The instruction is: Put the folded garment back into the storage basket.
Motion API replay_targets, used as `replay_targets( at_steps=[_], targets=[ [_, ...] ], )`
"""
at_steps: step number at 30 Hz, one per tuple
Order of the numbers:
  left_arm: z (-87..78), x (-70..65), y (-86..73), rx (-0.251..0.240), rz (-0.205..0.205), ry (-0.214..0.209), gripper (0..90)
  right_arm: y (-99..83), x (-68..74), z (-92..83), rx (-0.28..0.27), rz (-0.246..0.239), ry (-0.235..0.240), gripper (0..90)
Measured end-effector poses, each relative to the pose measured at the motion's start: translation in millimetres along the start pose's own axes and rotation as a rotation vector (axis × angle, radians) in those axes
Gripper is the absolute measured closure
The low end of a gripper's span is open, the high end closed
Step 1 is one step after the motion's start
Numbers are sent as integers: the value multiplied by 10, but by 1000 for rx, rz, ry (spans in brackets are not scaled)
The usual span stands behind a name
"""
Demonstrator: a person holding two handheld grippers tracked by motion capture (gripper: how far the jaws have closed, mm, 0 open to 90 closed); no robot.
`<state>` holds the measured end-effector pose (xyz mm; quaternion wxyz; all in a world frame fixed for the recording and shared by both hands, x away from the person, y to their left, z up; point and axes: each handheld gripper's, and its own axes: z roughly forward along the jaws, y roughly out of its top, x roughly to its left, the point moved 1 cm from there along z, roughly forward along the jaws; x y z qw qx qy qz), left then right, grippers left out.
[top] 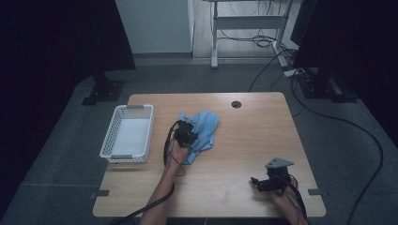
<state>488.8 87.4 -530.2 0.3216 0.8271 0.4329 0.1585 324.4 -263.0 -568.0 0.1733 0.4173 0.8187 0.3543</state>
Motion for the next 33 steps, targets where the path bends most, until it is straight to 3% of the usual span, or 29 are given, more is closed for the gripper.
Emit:
replay_targets(
  at_steps=[8,17,33],
  targets=[
    [-347,67,117,-56,9,8,849,0,0,0,0,0,0,34],
    [-619,92,214,-91,36,27,849,0,0,-1,2,0,0,34],
    [-1073,241,326,-118,61,85,849,0,0,-1,1,0,0,34]
  ],
)
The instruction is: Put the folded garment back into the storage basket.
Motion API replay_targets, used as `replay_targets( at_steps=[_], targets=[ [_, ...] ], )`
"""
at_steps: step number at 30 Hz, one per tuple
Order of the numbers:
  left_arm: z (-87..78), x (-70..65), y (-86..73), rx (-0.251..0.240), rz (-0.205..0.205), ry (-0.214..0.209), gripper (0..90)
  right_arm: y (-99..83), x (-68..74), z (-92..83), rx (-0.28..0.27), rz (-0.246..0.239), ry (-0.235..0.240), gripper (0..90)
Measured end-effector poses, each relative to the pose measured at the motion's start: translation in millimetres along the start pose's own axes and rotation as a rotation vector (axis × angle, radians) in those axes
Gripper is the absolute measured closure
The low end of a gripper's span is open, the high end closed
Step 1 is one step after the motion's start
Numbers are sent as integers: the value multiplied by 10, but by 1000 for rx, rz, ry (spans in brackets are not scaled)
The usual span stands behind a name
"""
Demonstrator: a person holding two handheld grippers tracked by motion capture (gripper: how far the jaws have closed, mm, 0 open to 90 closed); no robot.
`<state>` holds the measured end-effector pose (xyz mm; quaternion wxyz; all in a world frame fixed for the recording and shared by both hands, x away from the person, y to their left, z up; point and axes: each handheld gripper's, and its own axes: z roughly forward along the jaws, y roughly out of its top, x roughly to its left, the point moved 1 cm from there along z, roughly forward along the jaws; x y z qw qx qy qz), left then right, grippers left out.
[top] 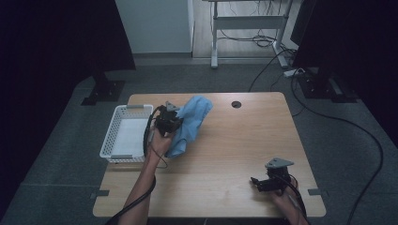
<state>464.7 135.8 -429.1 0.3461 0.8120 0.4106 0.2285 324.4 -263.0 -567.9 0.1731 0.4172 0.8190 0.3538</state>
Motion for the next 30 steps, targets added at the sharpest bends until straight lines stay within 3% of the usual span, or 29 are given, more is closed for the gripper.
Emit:
replay_targets(
  at_steps=[16,30],
  targets=[
    [-489,374,64,-12,19,111,849,0,0,0,0,0,0,34],
    [-811,874,-186,28,-13,240,848,0,0,0,0,0,0,35]
  ],
)
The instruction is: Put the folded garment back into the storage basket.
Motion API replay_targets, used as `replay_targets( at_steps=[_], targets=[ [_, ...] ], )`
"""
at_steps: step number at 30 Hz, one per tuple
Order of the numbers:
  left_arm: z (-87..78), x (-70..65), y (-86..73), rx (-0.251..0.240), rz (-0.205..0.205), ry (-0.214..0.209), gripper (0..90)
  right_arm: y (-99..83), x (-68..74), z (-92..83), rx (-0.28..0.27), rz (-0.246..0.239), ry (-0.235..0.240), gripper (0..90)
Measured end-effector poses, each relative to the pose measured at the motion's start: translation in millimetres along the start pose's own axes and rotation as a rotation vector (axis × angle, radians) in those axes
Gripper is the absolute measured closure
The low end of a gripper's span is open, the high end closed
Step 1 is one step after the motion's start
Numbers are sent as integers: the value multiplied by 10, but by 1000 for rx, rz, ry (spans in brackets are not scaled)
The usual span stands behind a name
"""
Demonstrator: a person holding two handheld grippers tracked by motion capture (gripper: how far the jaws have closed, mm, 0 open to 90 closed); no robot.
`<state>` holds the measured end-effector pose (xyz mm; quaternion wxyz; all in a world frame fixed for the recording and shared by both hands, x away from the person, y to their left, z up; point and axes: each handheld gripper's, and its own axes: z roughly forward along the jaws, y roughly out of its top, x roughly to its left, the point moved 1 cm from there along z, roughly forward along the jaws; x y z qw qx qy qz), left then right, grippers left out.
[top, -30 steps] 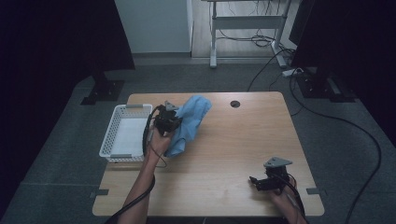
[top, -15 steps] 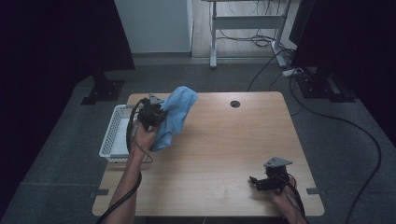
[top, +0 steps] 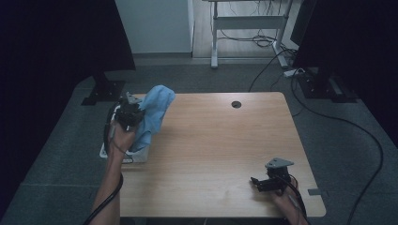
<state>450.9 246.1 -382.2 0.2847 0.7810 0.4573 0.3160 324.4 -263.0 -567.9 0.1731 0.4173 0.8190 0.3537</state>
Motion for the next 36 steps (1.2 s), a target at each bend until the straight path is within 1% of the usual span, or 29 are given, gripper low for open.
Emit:
replay_targets(
  at_steps=[6,10,16,19,20,21,24,28,30,32,34,36],
  targets=[
    [9,238,-188,36,-15,53,849,0,0,0,1,0,0,34],
    [63,332,-336,70,-22,71,848,0,0,0,0,0,0,35],
    [230,401,-558,143,-23,99,848,0,0,0,0,0,0,34],
    [298,424,-622,154,-48,98,847,0,0,0,0,0,0,35],
    [328,425,-634,166,-54,98,847,0,0,0,0,0,0,34],
    [366,421,-646,182,-55,98,847,0,0,0,0,0,0,34],
    [511,392,-695,243,-37,111,847,0,0,0,0,0,0,34],
    [706,381,-785,304,-34,107,847,0,0,0,0,0,0,34],
    [794,402,-817,332,-28,102,846,0,0,0,-1,0,0,34],
    [869,431,-829,346,-28,98,846,0,0,0,-1,0,0,34],
    [945,464,-834,350,-44,78,845,0,0,0,-1,0,0,34],
    [1037,493,-845,367,-61,50,843,0,0,0,-1,0,0,34]
  ],
)
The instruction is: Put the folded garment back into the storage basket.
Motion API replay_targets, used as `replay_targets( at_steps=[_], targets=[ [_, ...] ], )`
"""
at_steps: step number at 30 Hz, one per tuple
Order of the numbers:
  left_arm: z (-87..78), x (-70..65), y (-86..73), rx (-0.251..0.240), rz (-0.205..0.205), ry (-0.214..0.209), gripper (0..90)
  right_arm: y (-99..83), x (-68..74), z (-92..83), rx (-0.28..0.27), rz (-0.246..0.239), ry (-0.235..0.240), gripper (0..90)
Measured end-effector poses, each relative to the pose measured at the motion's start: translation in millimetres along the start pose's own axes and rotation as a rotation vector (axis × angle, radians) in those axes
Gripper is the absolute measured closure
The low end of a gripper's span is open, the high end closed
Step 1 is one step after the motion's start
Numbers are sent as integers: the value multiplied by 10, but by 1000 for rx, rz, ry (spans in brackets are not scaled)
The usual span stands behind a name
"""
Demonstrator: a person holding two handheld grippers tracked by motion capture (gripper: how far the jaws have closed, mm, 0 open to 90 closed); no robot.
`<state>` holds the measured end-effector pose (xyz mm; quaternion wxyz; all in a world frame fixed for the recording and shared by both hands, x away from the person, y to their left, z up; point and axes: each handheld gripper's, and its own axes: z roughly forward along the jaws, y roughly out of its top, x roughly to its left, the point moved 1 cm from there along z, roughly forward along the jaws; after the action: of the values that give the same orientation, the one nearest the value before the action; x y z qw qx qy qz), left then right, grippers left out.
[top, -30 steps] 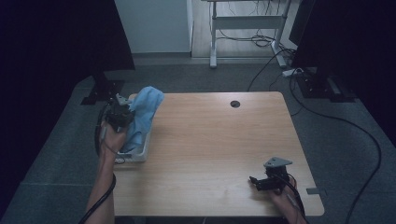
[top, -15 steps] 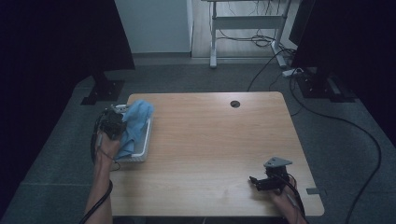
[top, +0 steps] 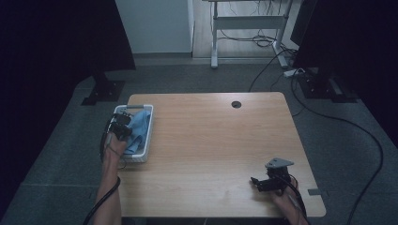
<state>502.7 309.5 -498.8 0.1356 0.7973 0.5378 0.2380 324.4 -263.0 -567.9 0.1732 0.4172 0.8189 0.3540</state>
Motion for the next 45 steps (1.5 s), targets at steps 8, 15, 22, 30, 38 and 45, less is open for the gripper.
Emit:
replay_targets(
  at_steps=[8,15,22,30,38,45],
  targets=[
    [306,73,-10,17,-104,-141,749,0,0,0,0,0,0,35],
    [379,71,-15,-7,-140,-177,311,0,0,0,0,0,0,34],
    [499,-31,62,9,-160,-165,16,0,0,0,0,-1,1,34],
    [488,-8,71,9,-156,-177,2,0,1,0,0,-2,2,34],
    [338,58,80,-50,-190,-204,56,0,1,0,0,-1,2,34],
    [134,75,106,-121,-171,-206,55,0,1,0,0,-2,2,34]
  ],
)
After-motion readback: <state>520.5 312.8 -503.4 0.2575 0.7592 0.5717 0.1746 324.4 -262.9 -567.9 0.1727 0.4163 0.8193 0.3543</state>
